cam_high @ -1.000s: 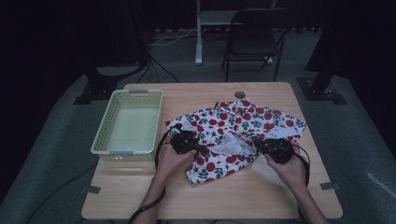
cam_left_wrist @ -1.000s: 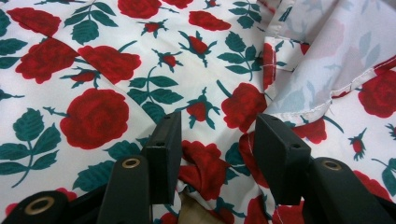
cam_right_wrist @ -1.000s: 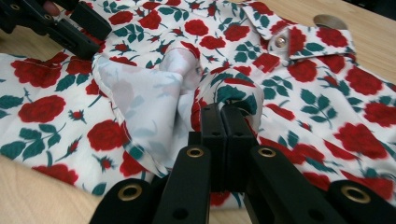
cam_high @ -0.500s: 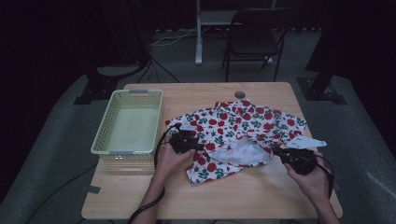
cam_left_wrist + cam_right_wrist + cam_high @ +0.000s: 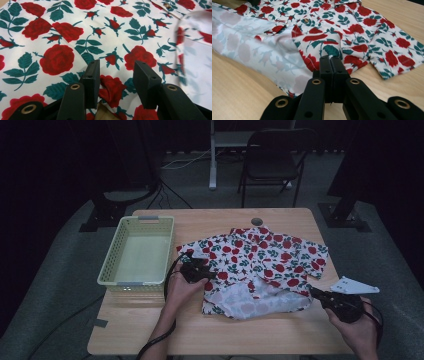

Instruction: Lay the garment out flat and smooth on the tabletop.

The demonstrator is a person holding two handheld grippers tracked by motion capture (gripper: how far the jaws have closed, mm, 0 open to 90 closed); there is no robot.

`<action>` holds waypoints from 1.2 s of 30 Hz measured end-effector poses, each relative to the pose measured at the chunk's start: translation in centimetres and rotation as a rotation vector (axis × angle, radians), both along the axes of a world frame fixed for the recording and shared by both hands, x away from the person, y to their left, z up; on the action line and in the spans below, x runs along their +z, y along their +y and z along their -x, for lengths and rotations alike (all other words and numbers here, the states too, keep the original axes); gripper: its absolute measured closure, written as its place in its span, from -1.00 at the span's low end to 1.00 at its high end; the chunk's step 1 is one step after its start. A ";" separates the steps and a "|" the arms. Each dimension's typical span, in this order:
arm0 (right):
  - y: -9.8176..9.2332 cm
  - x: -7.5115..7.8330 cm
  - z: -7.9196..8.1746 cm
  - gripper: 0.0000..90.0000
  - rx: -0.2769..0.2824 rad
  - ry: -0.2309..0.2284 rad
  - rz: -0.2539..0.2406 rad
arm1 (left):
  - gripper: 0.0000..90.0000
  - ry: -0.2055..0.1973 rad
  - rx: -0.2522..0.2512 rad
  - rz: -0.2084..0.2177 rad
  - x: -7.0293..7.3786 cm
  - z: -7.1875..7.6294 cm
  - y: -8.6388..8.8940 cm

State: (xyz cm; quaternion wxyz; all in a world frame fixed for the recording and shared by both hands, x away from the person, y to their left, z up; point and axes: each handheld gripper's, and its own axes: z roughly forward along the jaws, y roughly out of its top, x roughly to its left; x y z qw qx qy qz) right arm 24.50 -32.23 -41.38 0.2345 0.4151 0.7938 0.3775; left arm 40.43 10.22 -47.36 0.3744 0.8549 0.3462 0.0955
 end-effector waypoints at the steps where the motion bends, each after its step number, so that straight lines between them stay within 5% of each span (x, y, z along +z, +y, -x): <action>1: -0.2 0.0 0.2 1.00 -0.001 0.003 -0.005 | 0.31 -0.001 0.002 -0.002 0.0 0.0 0.0; 10: -1.4 -0.4 1.8 0.99 -0.008 0.027 0.005 | 0.30 -0.020 0.021 -0.025 0.0 -0.4 0.1; 16: -2.0 -1.2 1.9 0.65 0.022 0.043 -0.033 | 0.17 0.004 0.026 -0.006 0.1 -0.4 -0.1; 24: -1.5 -0.8 0.7 0.53 0.008 0.020 -0.050 | 0.15 0.036 -0.053 0.062 1.0 0.2 -1.5; 36: -0.3 -1.7 -1.8 0.51 0.017 0.031 -0.060 | 0.14 0.066 -0.185 0.064 1.3 0.9 -5.8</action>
